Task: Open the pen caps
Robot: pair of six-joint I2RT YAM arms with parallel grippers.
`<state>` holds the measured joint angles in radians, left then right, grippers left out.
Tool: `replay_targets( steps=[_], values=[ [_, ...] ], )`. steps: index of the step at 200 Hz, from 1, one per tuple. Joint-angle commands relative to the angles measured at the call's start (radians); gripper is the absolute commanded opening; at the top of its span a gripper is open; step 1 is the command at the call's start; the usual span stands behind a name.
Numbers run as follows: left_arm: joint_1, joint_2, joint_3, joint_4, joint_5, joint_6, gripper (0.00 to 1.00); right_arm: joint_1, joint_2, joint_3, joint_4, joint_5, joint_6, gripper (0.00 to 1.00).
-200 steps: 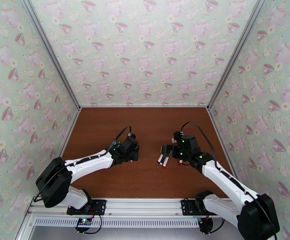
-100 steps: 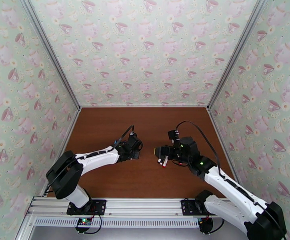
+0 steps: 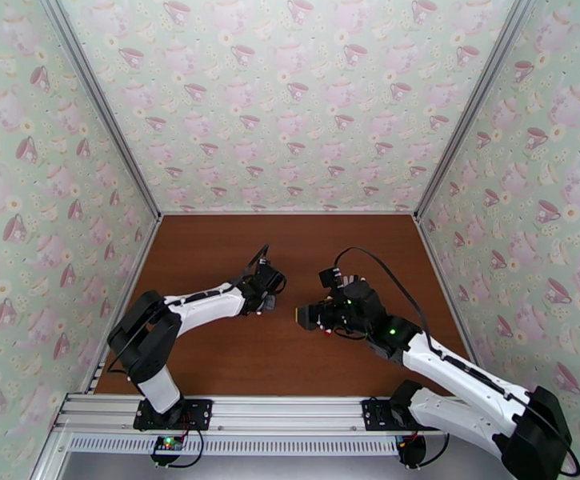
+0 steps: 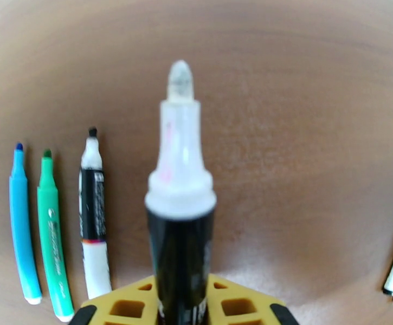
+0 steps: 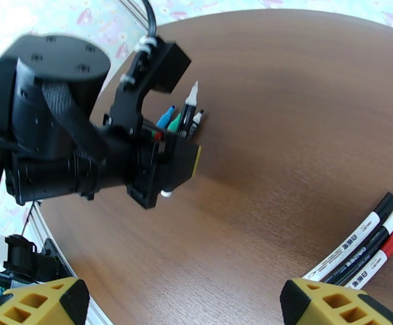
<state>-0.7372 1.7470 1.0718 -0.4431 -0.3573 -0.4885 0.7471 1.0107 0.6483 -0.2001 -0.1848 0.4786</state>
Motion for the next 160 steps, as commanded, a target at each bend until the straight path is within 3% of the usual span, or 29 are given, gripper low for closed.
replay_targets(
  steps=[1,58,111,160],
  values=[
    [0.014,0.046,0.021,-0.029,-0.025,0.022,0.23,0.011,0.012,0.05,0.007,0.038,-0.004,1.0],
    [0.03,0.109,0.037,-0.052,-0.012,0.009,0.22,0.012,0.005,0.025,0.005,0.041,0.018,1.0],
    [0.036,0.123,0.044,-0.055,-0.037,0.004,0.31,0.012,-0.011,-0.002,0.008,0.05,0.045,1.0],
    [0.054,0.143,0.061,-0.061,-0.029,0.023,0.24,0.013,-0.029,-0.021,0.001,0.062,0.057,1.0]
  ],
)
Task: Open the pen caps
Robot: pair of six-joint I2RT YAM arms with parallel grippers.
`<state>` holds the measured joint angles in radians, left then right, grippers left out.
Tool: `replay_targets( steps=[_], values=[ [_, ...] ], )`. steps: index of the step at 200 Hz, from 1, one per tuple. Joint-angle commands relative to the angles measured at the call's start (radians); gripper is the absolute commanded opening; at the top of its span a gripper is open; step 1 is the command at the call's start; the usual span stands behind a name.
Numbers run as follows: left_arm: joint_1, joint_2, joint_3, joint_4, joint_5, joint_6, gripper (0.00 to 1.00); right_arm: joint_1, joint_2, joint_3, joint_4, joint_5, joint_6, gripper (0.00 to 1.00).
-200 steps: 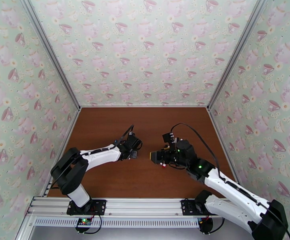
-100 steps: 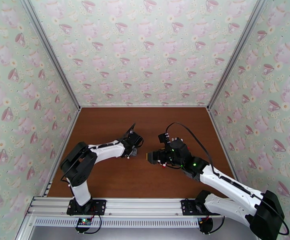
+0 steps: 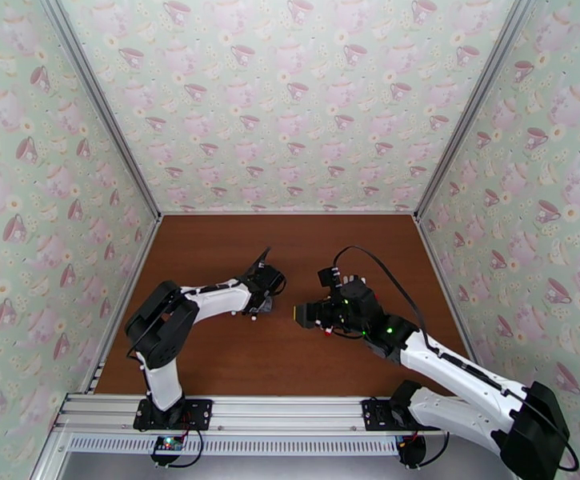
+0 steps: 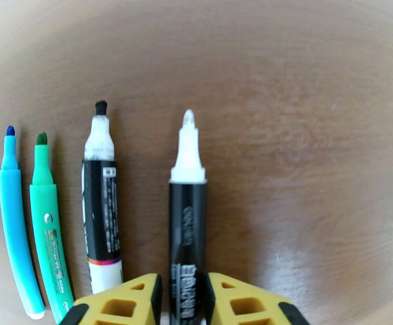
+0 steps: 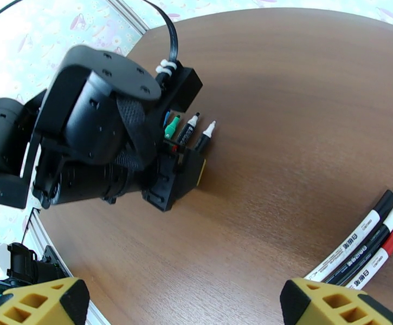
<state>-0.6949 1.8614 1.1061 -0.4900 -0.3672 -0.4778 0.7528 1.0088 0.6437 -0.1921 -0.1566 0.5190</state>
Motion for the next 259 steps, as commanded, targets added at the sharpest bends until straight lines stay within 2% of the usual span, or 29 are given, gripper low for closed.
replay_targets(
  steps=[1,118,204,231,259],
  values=[
    [0.013,0.03,0.028,-0.014,-0.019,0.013,0.24,0.006,-0.026,-0.017,-0.007,0.034,0.016,1.0],
    [0.06,0.047,0.054,-0.033,-0.053,0.064,0.21,0.008,-0.001,-0.011,-0.01,0.032,0.021,1.0],
    [0.072,-0.024,0.062,-0.065,-0.058,0.055,0.29,0.006,0.007,0.006,-0.071,0.095,0.023,1.0],
    [0.071,-0.085,0.048,-0.05,-0.01,0.045,0.31,0.007,0.002,0.014,-0.113,0.14,0.028,1.0],
    [0.063,-0.186,0.002,-0.006,0.107,0.038,0.34,0.006,-0.004,0.02,-0.186,0.242,0.069,0.93]
  ],
)
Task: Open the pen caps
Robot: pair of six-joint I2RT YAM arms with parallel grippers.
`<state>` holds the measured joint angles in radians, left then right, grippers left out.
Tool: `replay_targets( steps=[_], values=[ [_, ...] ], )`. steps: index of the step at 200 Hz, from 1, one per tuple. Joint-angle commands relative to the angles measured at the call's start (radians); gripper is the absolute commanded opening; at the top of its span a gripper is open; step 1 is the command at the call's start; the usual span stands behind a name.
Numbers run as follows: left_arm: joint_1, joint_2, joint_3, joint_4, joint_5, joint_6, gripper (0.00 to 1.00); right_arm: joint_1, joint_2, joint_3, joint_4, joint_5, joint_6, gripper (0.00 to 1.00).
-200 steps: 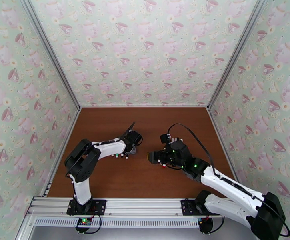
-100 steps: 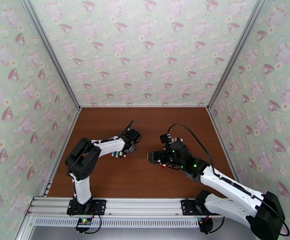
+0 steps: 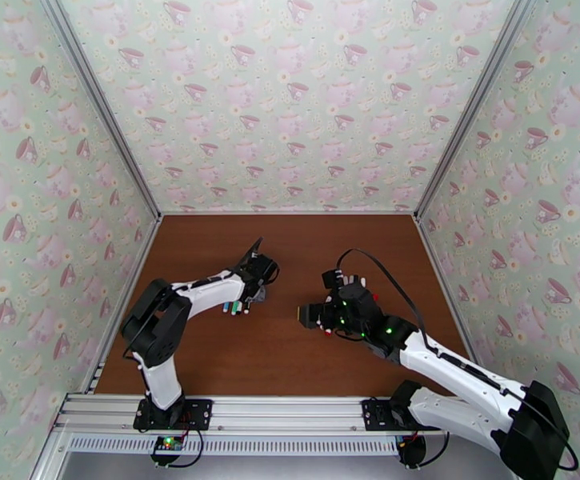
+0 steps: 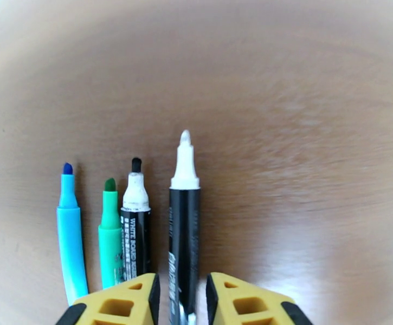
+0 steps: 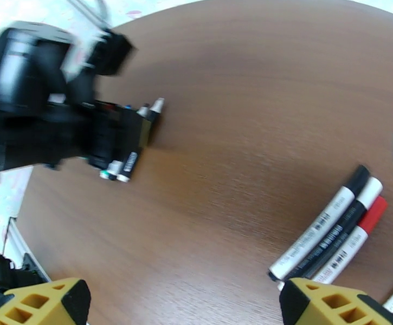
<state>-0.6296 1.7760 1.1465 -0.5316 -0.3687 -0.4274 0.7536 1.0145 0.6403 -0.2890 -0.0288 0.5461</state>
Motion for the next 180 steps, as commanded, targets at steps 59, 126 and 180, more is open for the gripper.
replay_targets(
  steps=[59,126,180],
  values=[
    [-0.074,-0.329,-0.237,0.263,0.424,-0.086,0.39,-0.143,0.017,0.03,-0.219,0.198,0.082,0.75],
    [-0.205,-0.463,-0.36,0.553,0.559,-0.189,0.54,-0.51,0.066,0.024,-0.231,0.134,0.017,0.54],
    [-0.243,-0.482,-0.355,0.586,0.602,-0.185,0.58,-0.704,0.297,0.065,-0.116,-0.004,-0.056,0.51]
  ],
)
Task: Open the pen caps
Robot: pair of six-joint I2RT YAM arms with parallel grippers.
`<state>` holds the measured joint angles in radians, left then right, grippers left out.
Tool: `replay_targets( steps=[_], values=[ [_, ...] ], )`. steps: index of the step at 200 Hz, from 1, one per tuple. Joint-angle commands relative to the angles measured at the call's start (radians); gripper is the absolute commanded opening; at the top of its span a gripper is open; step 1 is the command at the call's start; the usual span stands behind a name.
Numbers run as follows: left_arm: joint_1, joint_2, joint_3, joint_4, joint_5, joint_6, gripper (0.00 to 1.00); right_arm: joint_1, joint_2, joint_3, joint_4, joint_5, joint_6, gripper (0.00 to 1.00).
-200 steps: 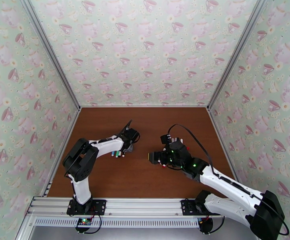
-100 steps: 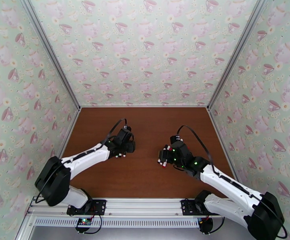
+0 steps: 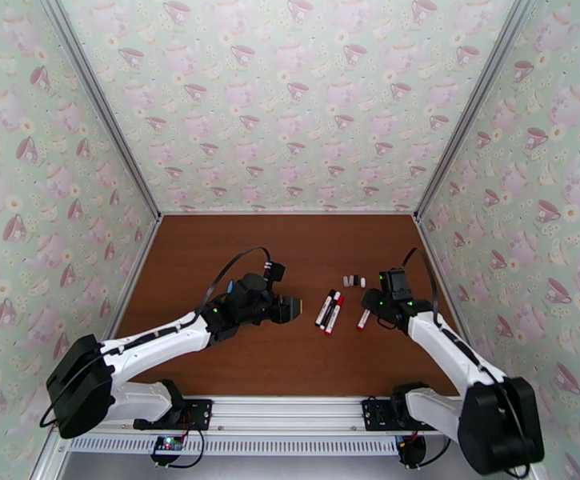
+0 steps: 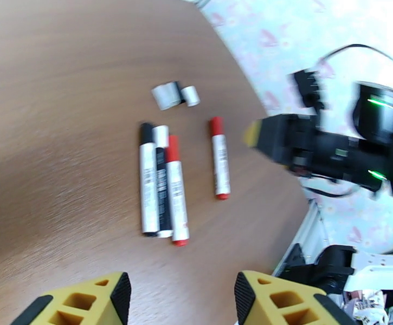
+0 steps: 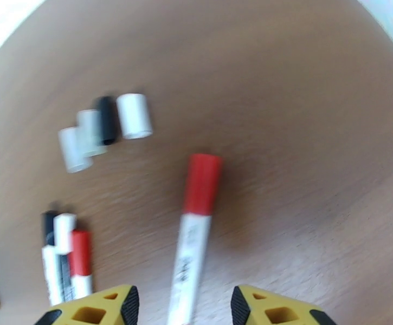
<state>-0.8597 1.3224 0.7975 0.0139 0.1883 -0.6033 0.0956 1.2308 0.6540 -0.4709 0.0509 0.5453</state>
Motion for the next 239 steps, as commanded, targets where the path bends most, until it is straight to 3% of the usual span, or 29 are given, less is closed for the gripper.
replay_targets(
  steps=[1,62,81,112,163,181,192,239],
  values=[
    [-0.012,-0.029,-0.007,0.041,0.045,-0.009,0.58,-0.048,0.085,0.053,0.068,-0.086,-0.058,0.51],
    [-0.015,-0.071,-0.036,0.049,0.035,-0.033,0.66,-0.086,0.269,0.14,0.127,-0.12,-0.1,0.5],
    [-0.015,-0.08,-0.037,0.039,0.035,-0.039,0.6,-0.086,0.304,0.167,0.125,-0.111,-0.103,0.5],
    [-0.014,-0.104,-0.028,0.031,0.048,-0.044,0.6,-0.086,0.343,0.195,0.118,-0.102,-0.104,0.48],
    [-0.01,-0.143,-0.012,0.013,0.038,-0.017,0.7,-0.086,0.357,0.19,0.094,-0.087,-0.099,0.44],
    [-0.01,-0.16,-0.012,0.011,0.028,-0.007,0.69,-0.086,0.363,0.189,0.092,-0.081,-0.1,0.43],
    [-0.01,-0.173,-0.012,0.009,0.023,0.006,0.76,-0.086,0.37,0.192,0.088,-0.083,-0.1,0.43],
    [-0.004,-0.242,-0.044,0.038,-0.01,0.007,0.87,-0.086,0.365,0.187,0.076,-0.086,-0.1,0.42]
  ],
)
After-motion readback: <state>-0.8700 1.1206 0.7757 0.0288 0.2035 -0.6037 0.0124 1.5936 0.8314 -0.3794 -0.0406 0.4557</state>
